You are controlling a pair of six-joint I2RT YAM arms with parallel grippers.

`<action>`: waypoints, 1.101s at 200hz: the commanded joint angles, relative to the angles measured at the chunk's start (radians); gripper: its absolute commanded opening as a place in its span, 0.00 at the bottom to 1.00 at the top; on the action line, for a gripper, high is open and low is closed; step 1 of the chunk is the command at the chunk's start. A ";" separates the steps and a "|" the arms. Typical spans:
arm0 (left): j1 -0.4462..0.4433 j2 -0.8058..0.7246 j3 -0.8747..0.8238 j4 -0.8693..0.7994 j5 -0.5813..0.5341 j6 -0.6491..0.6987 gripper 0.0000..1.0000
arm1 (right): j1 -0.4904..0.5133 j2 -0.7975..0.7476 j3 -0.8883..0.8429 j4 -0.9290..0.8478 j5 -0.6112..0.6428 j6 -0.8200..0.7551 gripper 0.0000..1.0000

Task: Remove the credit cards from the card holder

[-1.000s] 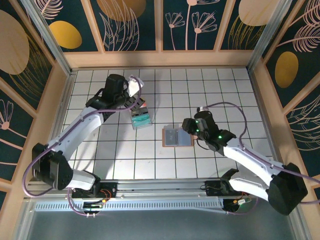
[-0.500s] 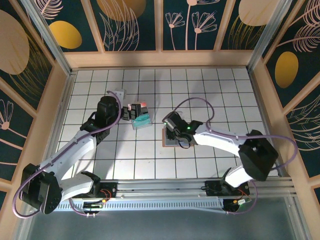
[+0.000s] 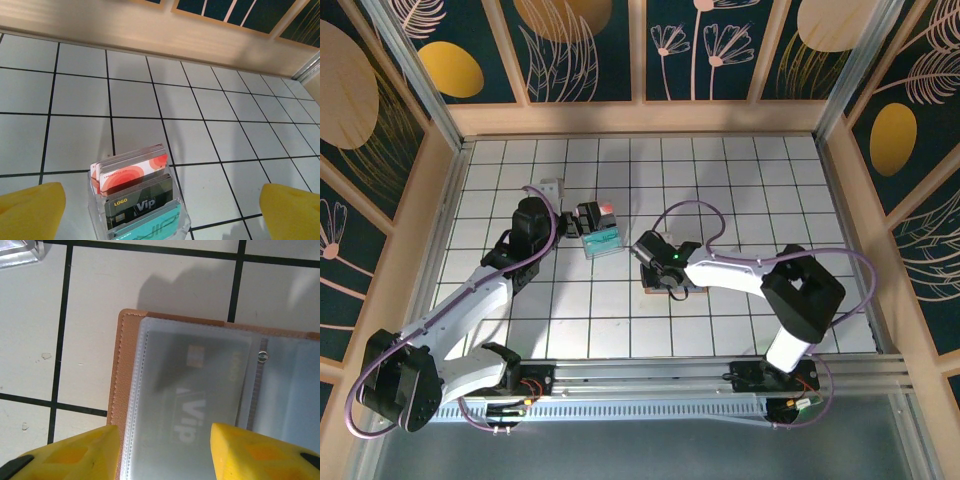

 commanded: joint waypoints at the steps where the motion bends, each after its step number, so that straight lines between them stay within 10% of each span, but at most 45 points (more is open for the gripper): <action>1: 0.007 -0.002 -0.013 0.033 -0.016 -0.021 0.99 | -0.012 0.025 0.018 -0.017 -0.011 -0.011 0.53; 68: 0.007 0.001 -0.009 0.026 -0.027 -0.024 0.99 | -0.017 0.059 0.001 -0.020 -0.015 -0.009 0.52; 169: 0.007 -0.020 0.021 -0.005 -0.026 -0.003 0.99 | -0.020 0.028 -0.017 0.004 -0.022 -0.018 0.21; 220: 0.007 -0.074 0.009 -0.002 -0.034 0.015 0.99 | -0.023 -0.055 -0.027 -0.023 0.085 -0.003 0.24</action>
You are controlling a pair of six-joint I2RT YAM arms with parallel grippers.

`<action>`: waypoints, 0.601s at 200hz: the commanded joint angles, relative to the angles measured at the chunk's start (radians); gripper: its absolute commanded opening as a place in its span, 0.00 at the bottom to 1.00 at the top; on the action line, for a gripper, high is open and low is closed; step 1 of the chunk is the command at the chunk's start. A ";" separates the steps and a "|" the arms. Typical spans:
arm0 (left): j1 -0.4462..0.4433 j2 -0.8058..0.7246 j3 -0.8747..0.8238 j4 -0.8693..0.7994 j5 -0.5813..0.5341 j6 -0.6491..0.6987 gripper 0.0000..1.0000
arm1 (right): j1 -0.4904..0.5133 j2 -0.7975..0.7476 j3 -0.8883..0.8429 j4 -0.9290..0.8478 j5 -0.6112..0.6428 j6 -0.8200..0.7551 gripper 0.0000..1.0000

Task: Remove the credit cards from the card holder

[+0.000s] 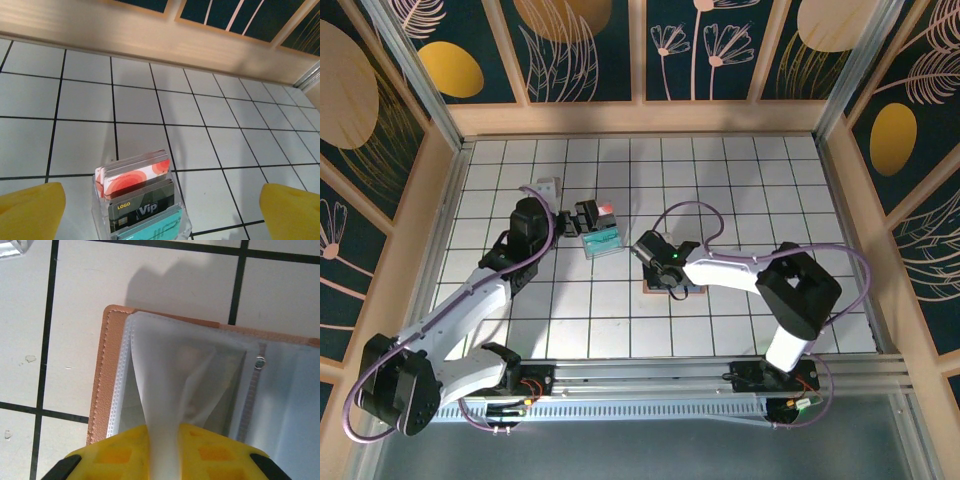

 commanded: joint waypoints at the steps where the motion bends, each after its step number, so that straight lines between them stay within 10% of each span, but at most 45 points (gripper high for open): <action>1: 0.007 -0.046 0.009 0.002 -0.012 0.021 0.99 | -0.009 -0.069 -0.018 -0.041 0.084 0.019 0.24; 120: 0.007 -0.074 0.030 -0.028 -0.039 0.045 0.99 | -0.057 -0.141 -0.085 -0.098 0.157 0.052 0.37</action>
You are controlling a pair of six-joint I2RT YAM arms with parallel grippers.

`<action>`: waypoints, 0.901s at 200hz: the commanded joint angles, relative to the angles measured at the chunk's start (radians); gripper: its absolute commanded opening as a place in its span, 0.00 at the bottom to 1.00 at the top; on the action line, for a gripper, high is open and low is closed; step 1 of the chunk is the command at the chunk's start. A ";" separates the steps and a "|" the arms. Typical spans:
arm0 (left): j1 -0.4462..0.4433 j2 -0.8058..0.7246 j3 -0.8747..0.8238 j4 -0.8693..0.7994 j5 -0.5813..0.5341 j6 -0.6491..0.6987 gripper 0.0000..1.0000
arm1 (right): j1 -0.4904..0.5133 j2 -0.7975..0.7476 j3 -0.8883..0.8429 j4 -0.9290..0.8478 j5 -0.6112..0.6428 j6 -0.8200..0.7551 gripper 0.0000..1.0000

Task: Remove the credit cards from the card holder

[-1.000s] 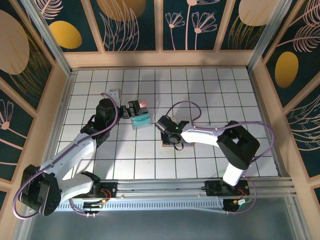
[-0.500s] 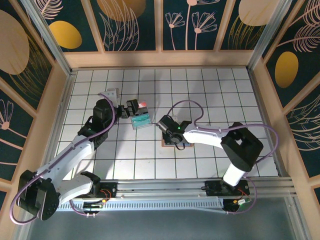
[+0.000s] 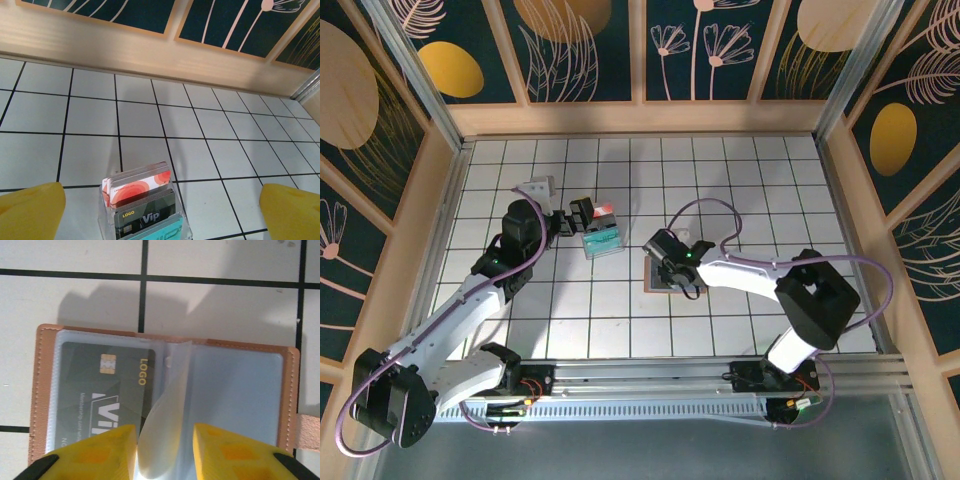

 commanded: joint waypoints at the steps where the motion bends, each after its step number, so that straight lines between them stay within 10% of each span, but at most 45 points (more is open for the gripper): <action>1: 0.007 -0.014 0.029 -0.012 -0.013 0.020 0.99 | -0.013 -0.044 -0.026 -0.040 0.051 0.029 0.37; 80: -0.021 -0.034 0.002 -0.035 -0.043 0.006 0.99 | -0.090 -0.128 -0.126 0.000 0.026 0.034 0.41; 180: -0.436 0.207 0.062 -0.209 -0.407 -0.073 0.99 | -0.259 -0.330 -0.251 0.048 -0.089 0.021 0.38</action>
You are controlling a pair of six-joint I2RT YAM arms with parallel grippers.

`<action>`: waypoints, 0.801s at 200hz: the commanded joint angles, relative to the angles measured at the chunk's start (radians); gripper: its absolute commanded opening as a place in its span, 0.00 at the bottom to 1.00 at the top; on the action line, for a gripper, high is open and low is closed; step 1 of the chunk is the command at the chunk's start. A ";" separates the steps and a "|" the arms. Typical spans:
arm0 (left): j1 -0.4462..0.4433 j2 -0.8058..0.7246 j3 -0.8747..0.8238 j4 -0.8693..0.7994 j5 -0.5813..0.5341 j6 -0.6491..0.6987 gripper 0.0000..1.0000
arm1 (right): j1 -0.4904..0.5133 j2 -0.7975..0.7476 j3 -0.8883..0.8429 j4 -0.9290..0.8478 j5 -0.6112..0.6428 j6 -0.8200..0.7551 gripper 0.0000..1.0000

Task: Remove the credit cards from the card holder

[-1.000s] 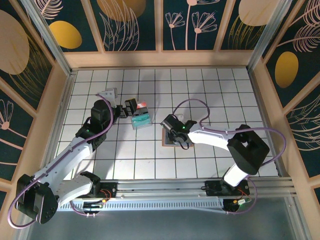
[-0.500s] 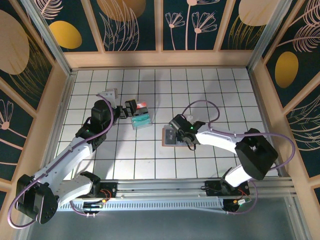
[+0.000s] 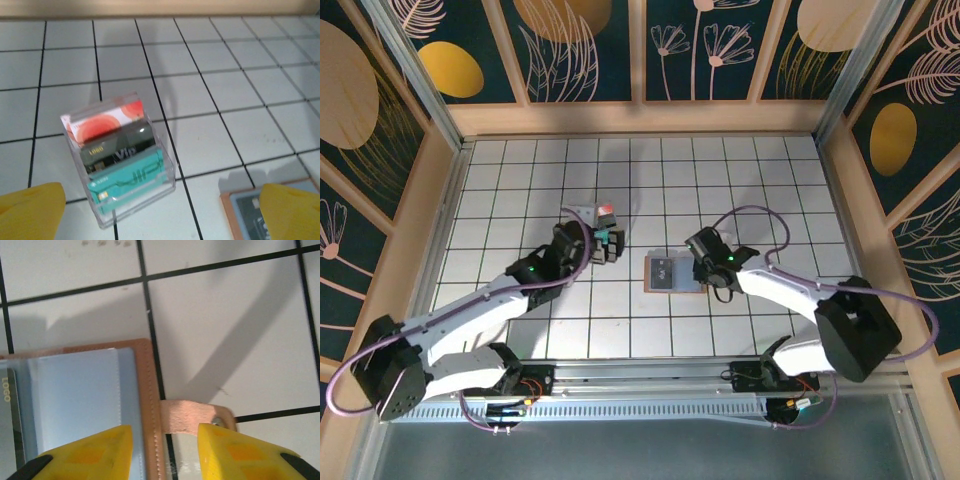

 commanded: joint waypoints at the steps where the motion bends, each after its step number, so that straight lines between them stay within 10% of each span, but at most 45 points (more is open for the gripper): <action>1: -0.069 0.081 0.037 -0.051 -0.101 -0.046 0.99 | -0.040 -0.068 -0.029 0.026 -0.043 0.014 0.38; 66: -0.180 0.276 0.047 0.003 -0.059 -0.116 0.98 | -0.091 -0.213 -0.026 0.105 -0.240 0.002 0.30; 160: -0.183 0.422 0.001 0.063 -0.057 -0.218 0.99 | -0.087 -0.004 -0.026 0.328 -0.508 0.049 0.22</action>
